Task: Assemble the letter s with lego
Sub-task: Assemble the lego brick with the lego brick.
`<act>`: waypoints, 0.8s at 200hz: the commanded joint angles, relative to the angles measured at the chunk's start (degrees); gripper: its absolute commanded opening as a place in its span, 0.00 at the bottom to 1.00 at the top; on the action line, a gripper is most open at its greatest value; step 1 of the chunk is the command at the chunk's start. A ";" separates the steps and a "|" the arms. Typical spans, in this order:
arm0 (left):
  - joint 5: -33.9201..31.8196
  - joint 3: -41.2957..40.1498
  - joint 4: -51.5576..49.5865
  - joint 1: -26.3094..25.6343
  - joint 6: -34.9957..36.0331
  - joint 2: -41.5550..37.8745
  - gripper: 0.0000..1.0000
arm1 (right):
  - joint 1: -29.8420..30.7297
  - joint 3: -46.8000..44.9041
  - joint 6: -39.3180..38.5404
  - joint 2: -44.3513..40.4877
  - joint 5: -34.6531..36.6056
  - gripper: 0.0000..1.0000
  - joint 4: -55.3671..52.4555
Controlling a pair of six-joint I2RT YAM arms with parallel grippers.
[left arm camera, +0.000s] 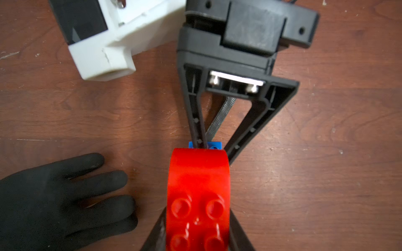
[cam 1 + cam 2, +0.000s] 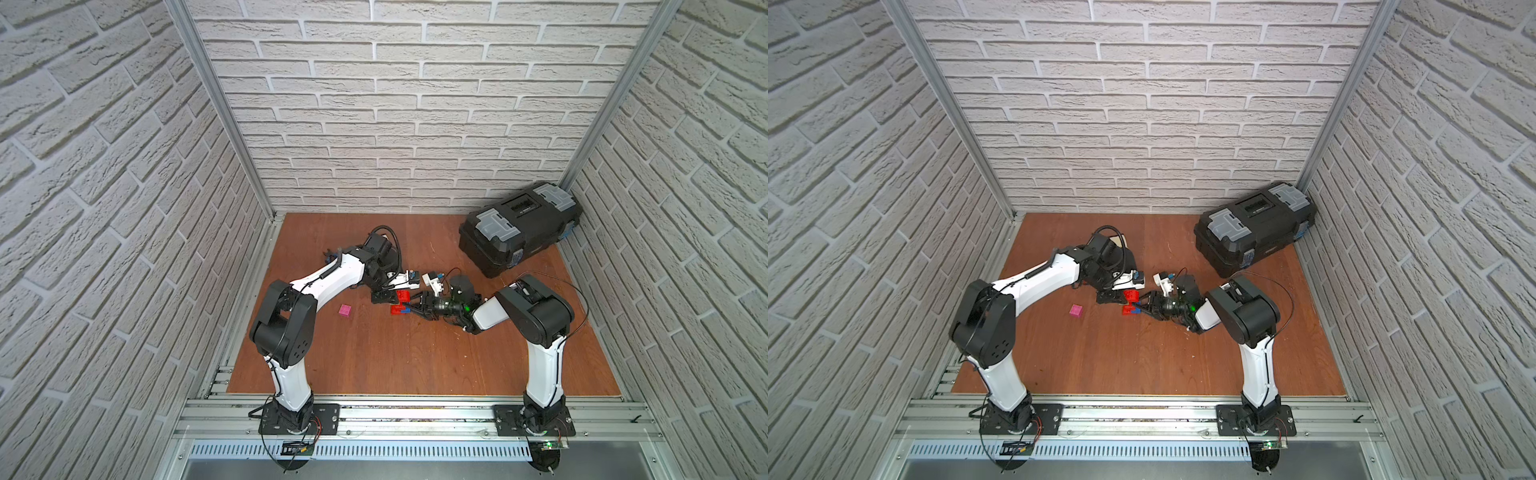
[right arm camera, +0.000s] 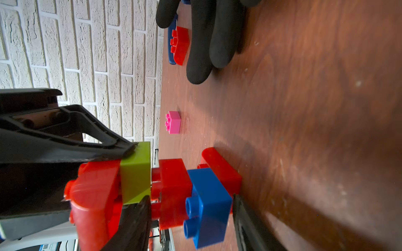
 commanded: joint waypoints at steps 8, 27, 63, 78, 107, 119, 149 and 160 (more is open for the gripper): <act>-1.89 -2.46 -2.82 0.07 1.90 1.26 0.30 | -0.73 -1.54 -0.29 2.30 2.62 0.59 -5.60; -2.27 -2.73 -3.43 -0.11 2.34 1.11 0.30 | -0.91 -1.70 -0.42 2.47 2.65 0.59 -5.62; -2.04 -2.27 -4.68 -0.89 1.83 1.68 0.30 | -1.00 -1.77 -0.39 2.61 2.51 0.59 -5.48; -1.73 -2.32 -4.68 -1.07 1.39 1.80 0.29 | -1.08 -1.79 -0.48 2.82 2.50 0.59 -5.54; -1.68 -2.42 -4.56 -1.39 0.94 1.66 0.29 | -1.15 -1.99 -0.30 3.12 2.44 0.58 -4.93; -1.96 -2.60 -4.22 -1.52 0.77 1.41 0.30 | -1.13 -2.04 -0.30 3.15 2.51 0.58 -4.86; -4.07 -3.77 -3.68 -2.02 0.97 1.60 0.30 | -1.17 -2.33 -0.21 3.21 2.56 0.58 -4.54; -5.28 -4.02 -3.54 -2.05 1.26 1.77 0.30 | -1.17 -2.41 -0.19 3.33 2.50 0.57 -4.46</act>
